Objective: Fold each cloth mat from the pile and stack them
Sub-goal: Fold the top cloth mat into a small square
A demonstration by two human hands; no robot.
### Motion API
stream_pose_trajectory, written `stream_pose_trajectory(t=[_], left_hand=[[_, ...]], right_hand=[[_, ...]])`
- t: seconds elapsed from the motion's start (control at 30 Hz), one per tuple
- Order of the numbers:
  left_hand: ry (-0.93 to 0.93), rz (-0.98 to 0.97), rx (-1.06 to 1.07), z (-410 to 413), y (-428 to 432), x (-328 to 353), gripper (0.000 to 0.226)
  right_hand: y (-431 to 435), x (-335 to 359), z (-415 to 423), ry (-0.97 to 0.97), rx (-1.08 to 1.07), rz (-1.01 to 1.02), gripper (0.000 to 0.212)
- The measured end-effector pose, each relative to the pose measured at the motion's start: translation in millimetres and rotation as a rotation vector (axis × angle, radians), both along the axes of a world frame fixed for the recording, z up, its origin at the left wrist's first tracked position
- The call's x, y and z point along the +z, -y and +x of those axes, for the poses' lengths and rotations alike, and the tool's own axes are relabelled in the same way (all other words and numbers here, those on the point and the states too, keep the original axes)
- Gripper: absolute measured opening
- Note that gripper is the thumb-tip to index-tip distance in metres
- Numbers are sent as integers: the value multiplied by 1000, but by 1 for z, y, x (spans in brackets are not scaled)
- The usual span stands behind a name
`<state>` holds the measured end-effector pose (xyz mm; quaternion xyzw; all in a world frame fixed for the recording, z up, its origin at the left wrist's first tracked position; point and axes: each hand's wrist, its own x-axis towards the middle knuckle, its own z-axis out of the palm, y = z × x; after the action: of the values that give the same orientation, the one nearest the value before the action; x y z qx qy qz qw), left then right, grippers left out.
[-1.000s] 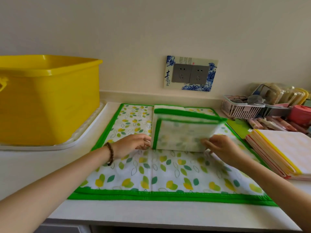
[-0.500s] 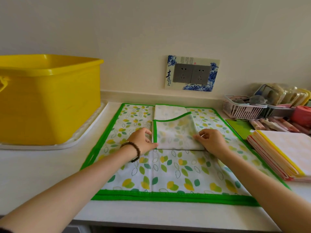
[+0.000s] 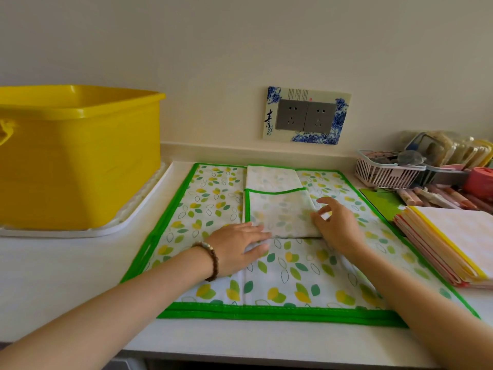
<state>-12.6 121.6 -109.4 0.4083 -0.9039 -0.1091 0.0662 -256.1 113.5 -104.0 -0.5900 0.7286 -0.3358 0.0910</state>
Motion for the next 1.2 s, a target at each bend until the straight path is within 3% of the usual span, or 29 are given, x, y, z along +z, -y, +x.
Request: stream_pose_trajectory(t=[0.1,0.2,0.27,0.6,1.2], left_hand=[[12,-6,-2,-1,-1,0,48],[17,-27,-2,-3,-3,3,47],[10,-27,0,-4,-2,5,46],[32,14,21,-4,-2,8,45],[59,-5,12,10,-3,8,45]], right_hand=[[-15,0,14,-224,202,-78,40],[-32,-2,32,-326,462,28,41],[-40,-6,40,-350,527,104,43],[-48,-9,30,-532,604,238,51],[-63,-6,-34,-448,498,304,46]])
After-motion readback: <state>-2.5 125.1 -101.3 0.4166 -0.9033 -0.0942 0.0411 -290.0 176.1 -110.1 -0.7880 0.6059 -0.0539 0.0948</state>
